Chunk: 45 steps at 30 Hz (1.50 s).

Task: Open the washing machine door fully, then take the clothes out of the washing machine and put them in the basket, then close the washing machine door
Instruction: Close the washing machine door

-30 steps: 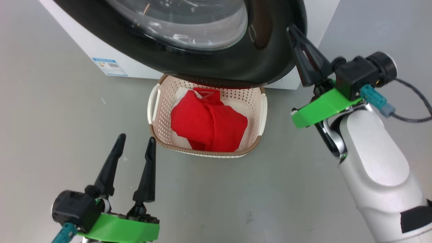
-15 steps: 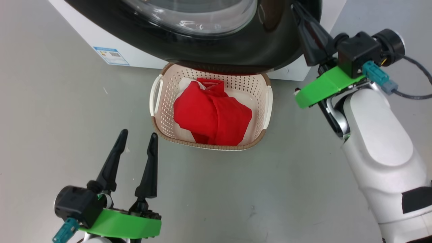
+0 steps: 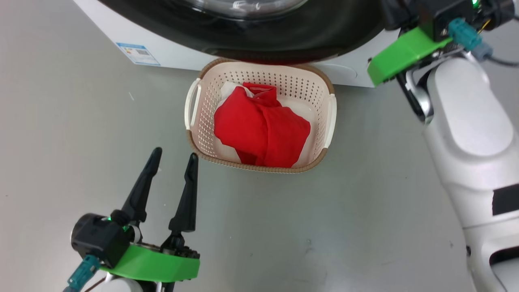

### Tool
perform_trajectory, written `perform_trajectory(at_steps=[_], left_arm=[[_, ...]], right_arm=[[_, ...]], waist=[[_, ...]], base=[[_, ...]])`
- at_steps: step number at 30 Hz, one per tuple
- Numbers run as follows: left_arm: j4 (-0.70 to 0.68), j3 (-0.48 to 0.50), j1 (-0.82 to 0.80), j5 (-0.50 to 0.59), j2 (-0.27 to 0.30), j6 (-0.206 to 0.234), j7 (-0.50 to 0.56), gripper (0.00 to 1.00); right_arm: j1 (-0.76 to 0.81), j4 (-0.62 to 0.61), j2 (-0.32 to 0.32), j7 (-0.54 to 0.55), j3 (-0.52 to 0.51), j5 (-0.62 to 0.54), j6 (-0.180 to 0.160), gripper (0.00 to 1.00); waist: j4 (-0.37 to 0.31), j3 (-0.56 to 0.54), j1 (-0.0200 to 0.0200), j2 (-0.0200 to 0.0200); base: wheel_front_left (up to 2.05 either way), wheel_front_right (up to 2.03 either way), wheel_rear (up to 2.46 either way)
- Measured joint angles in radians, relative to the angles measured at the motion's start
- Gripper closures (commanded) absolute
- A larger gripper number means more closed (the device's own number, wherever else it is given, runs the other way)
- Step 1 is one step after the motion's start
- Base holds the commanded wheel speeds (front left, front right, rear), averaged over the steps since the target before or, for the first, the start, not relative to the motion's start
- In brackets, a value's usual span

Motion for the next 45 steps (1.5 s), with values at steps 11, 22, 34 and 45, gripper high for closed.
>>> perform_trajectory(at_steps=[11,22,34,45], left_arm=[[-0.003,-0.013,-0.022,-0.002,-0.007,-0.001,0.000,0.00],[-0.001,-0.012,-0.029,-0.002,-0.009,-0.001,0.000,0.00],[0.008,-0.011,-0.043,-0.001,-0.010,-0.001,-0.001,0.00],[0.006,0.006,-0.039,-0.003,-0.015,-0.002,-0.002,0.00]], right_arm=[[-0.120,0.106,-0.018,-0.001,-0.056,-0.053,0.006,1.00],[-0.124,0.137,-0.010,-0.009,-0.094,-0.105,0.013,1.00],[-0.118,0.088,-0.007,-0.008,-0.052,-0.030,0.007,0.94],[0.103,-0.088,-0.005,-0.008,0.062,0.093,0.007,0.00]], waist=[[0.022,0.032,0.0000,0.0000],[0.026,0.046,0.0000,0.0000],[0.002,0.023,0.0000,0.0000],[-0.058,-0.043,0.0000,0.0000]], base=[[0.00,0.00,0.00],[0.00,0.00,0.00],[0.00,0.00,0.00],[0.00,0.00,0.00]])
